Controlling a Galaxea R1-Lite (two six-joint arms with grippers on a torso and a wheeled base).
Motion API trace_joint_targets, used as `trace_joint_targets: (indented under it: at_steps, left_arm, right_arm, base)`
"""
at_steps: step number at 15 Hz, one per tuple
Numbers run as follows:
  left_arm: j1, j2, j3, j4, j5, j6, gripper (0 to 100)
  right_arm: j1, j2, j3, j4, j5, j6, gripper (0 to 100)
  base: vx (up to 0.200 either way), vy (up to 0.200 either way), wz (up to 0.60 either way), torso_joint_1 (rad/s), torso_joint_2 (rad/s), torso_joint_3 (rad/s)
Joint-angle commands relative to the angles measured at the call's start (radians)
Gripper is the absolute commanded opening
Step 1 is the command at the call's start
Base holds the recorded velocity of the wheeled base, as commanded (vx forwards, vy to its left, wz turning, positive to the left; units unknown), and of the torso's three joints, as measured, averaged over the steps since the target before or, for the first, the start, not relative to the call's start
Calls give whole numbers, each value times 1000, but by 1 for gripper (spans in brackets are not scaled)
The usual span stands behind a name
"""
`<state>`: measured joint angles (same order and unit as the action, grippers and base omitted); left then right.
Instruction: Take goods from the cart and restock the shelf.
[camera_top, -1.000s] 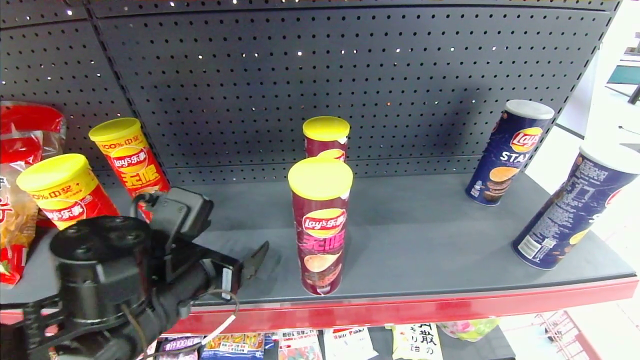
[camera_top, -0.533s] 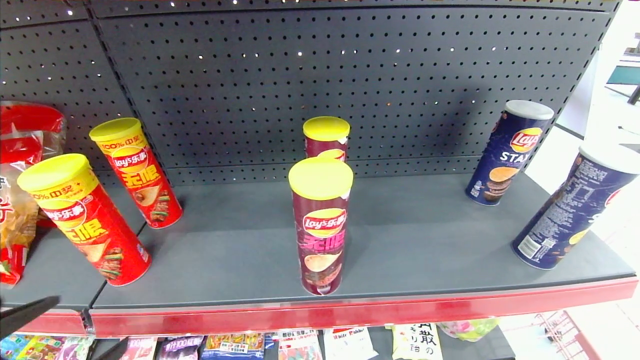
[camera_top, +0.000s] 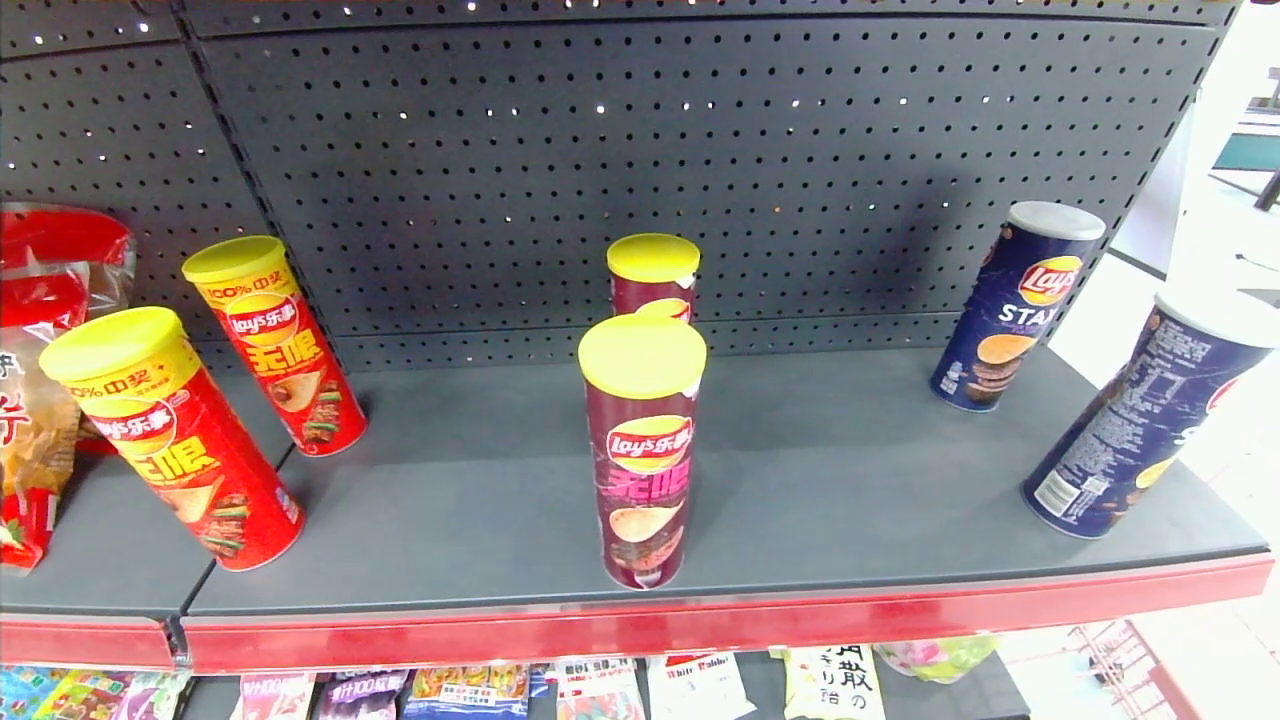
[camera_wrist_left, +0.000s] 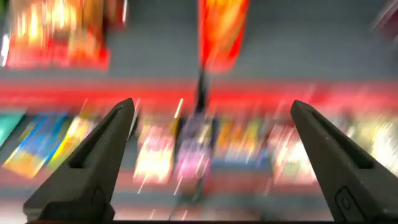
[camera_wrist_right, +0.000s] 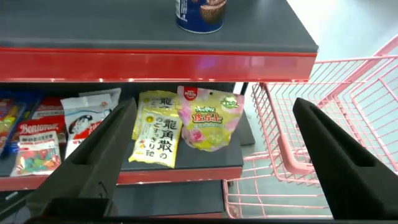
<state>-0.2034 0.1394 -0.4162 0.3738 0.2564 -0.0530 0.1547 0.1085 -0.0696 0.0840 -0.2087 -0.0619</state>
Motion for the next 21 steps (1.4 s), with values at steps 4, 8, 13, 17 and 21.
trace_joint_targets:
  at_steps: [4, 8, 13, 17, 21]
  left_arm:
    - [9, -38, 198, -168, -16, -1, 100]
    - [7, -38, 409, -392, -111, 19, 100]
    - [12, -38, 416, -400, -183, 22, 100]
    - [199, -72, 415, -366, -236, 33, 100]
    - [187, -110, 415, -365, -302, 55, 100]
  right_arm:
    - [3, -9, 17, -21, 150, 50, 100]
    - [43, -10, 47, -95, 404, 117, 100]
    - [39, 5, 43, -83, 221, 129, 100]
    - [-9, 54, 40, -81, 144, 70, 100]
    - [-124, 92, 17, -79, 120, 59, 100]
  base:
    - [0, 0, 0, 0, 0, 0]
    - [0, 0, 0, 0, 0, 0]
    - [0, 0, 0, 0, 0, 0]
    - [0, 0, 0, 0, 0, 0]
    - [0, 0, 0, 0, 0, 0]
